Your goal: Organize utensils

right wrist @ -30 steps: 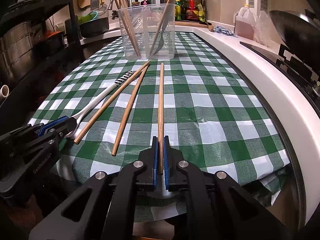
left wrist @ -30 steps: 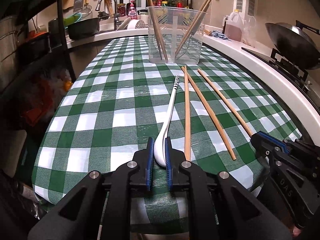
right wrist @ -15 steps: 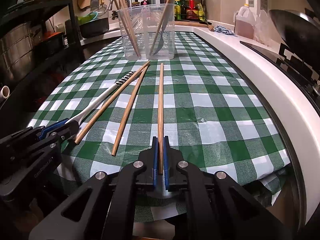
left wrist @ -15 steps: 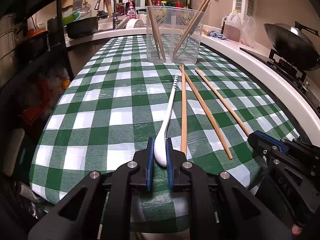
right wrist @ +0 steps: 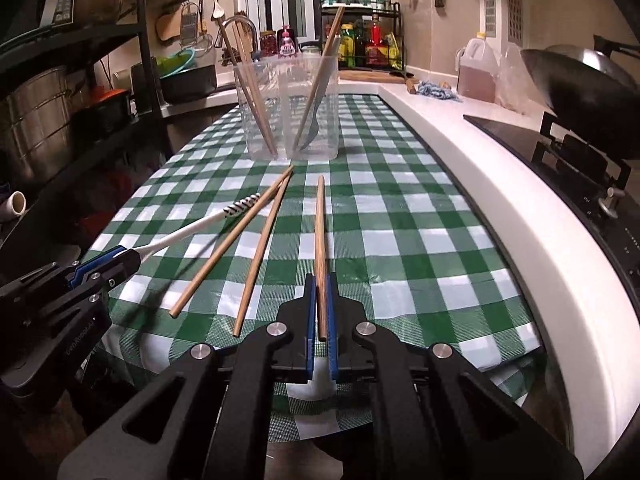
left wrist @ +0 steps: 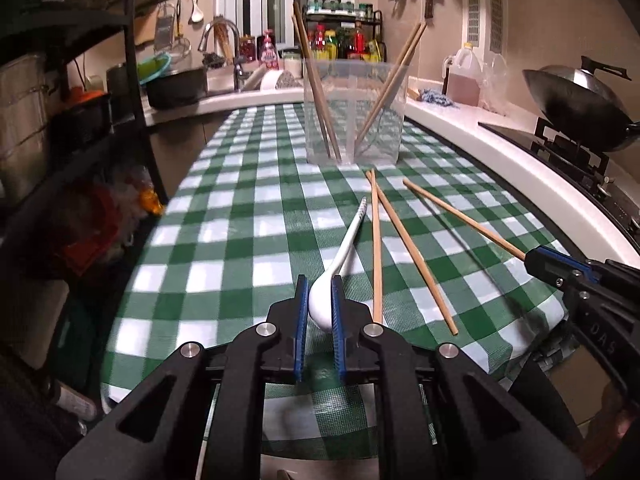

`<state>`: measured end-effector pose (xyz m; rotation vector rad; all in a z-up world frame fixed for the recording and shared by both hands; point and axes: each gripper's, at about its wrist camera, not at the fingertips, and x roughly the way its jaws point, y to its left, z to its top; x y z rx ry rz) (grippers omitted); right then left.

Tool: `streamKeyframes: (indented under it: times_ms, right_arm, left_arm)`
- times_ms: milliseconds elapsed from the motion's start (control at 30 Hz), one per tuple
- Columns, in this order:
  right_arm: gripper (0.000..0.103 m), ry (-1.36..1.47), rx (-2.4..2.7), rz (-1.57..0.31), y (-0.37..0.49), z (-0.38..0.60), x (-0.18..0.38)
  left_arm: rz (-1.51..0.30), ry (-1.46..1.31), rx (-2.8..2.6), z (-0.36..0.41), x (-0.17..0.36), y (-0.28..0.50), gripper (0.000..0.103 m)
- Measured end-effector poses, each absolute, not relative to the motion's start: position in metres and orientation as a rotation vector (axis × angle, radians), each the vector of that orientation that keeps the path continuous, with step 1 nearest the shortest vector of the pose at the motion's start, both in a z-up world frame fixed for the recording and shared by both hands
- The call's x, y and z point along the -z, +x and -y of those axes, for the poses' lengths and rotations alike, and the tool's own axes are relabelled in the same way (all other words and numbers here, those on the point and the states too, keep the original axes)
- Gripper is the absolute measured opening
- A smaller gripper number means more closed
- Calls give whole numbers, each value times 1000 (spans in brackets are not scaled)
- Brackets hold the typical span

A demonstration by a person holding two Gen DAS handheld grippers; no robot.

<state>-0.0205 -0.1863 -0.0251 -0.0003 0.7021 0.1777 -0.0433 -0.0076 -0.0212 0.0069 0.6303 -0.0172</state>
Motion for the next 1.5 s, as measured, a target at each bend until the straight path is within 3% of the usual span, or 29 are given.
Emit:
streamKeyframes:
  times_ms: [900,1500]
  right_arm:
    - [5,14,-239,-483,-6,196,-97]
    - [5,-15,-262,-521,32,183,-112]
  left_arm:
    - [-414,23,44,-8,-84,-29,12]
    - [-661,111,116,7,-106,40,12]
